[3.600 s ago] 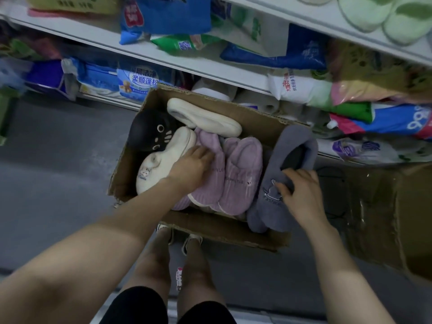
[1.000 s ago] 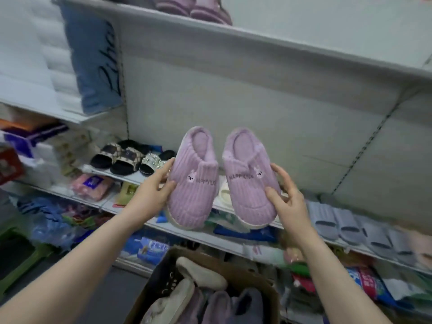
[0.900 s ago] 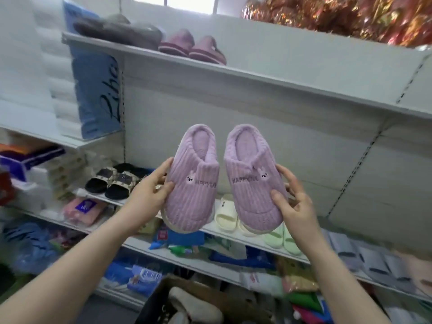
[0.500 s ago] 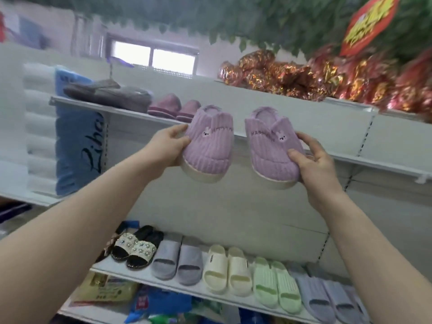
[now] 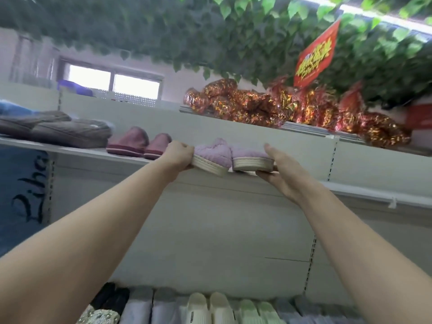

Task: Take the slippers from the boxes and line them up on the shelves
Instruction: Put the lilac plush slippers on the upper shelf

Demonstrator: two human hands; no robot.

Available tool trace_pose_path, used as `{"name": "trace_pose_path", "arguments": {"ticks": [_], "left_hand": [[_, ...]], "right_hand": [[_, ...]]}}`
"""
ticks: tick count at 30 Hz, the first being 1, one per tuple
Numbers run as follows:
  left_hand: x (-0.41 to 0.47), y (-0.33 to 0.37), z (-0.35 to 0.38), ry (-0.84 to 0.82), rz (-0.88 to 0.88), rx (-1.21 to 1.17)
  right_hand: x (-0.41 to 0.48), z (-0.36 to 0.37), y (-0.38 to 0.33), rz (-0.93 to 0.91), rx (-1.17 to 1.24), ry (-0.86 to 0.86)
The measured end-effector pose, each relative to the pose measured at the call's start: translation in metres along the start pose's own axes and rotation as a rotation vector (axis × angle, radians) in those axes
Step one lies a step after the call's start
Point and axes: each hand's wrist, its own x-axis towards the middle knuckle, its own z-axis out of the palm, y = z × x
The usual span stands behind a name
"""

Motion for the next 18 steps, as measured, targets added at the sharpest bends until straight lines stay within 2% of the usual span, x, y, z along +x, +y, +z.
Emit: {"name": "trace_pose_path", "arguments": {"ticks": [2, 4, 7, 10, 12, 14, 18], "left_hand": [[-0.002, -0.003, 0.004, -0.027, 0.14, 0.265], [-0.01, -0.01, 0.006, -0.134, 0.305, 0.45], [-0.012, -0.026, 0.013, -0.178, 0.578, 0.66], [0.002, -0.036, 0.019, -0.152, 0.731, 0.789], [0.012, -0.037, 0.022, -0.118, 0.777, 0.818], [0.023, -0.039, 0.024, -0.108, 0.794, 0.846], [0.047, -0.05, 0.028, -0.105, 0.754, 0.925]], "right_hand": [[0.009, -0.007, 0.016, -0.042, -0.244, -0.04], [0.014, -0.01, 0.03, -0.128, -0.554, 0.007], [0.023, -0.009, 0.044, -0.235, -0.753, 0.082], [0.032, -0.004, 0.056, -0.33, -1.003, 0.145], [0.04, -0.001, 0.063, -0.411, -1.096, 0.18], [0.046, 0.002, 0.068, -0.442, -1.108, 0.136], [0.062, 0.01, 0.074, -0.462, -1.211, 0.101]]}}
